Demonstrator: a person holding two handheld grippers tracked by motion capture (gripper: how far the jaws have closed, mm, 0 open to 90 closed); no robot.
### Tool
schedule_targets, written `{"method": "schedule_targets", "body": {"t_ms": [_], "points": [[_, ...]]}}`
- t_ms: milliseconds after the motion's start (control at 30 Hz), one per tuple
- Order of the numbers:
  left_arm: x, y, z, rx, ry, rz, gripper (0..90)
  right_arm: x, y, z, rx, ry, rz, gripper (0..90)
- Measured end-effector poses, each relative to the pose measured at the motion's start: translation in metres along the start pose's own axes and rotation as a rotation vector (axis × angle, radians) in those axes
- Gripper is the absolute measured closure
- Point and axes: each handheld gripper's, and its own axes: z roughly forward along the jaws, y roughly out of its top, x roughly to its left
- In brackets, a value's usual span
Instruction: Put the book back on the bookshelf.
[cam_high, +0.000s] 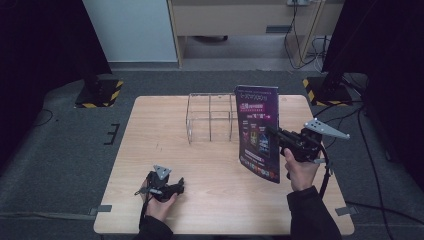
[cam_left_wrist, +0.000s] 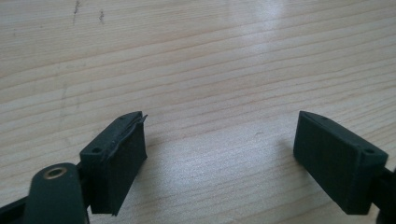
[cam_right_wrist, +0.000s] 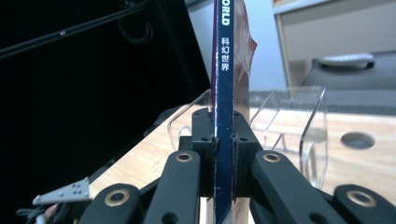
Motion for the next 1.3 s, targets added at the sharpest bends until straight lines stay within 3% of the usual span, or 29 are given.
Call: {"method": "schedule_targets", "body": {"t_ms": [433,1067,1300], "points": [[0.001,0.002,0.003,0.014,0.002,-0.011,10.4,-0.001,0.027,0.006,-0.079,-0.055,-0.033,84.3],[0.001,0.002,0.003,0.015,0.003,-0.012,9.2,-0.008,0.051,0.037,-0.118,-0.108,-0.063,84.3],[0.0,0.002,0.003,0.016,0.004,-0.011,9.0,-0.017,0.056,0.056,-0.132,-0.146,-0.074,84.3]]}}
